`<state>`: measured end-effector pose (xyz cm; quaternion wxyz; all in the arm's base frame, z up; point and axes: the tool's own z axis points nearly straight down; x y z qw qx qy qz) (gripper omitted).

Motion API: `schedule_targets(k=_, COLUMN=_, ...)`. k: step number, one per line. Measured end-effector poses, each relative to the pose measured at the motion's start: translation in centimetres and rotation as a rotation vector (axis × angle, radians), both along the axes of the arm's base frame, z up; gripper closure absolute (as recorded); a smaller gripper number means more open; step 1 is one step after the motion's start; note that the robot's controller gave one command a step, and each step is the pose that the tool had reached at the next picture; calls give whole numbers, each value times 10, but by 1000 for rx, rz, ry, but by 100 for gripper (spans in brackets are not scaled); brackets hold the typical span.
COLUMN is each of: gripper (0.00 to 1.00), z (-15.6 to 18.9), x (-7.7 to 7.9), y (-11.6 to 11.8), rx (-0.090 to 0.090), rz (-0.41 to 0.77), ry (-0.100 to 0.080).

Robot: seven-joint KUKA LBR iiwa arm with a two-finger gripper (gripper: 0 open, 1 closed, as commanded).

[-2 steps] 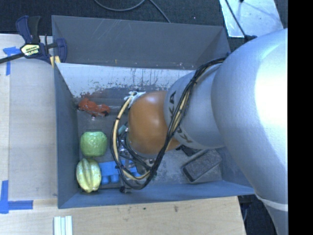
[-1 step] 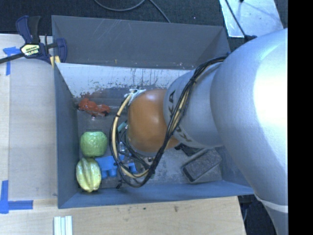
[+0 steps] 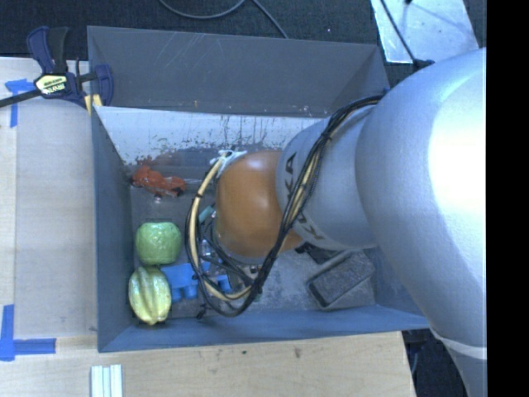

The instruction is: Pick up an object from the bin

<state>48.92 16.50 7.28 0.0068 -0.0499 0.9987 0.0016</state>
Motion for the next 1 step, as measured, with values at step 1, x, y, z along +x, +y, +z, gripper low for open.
schedule_targets(k=1, gripper=100, z=6, x=-1, y=0, rx=0, rz=-1, ry=1)
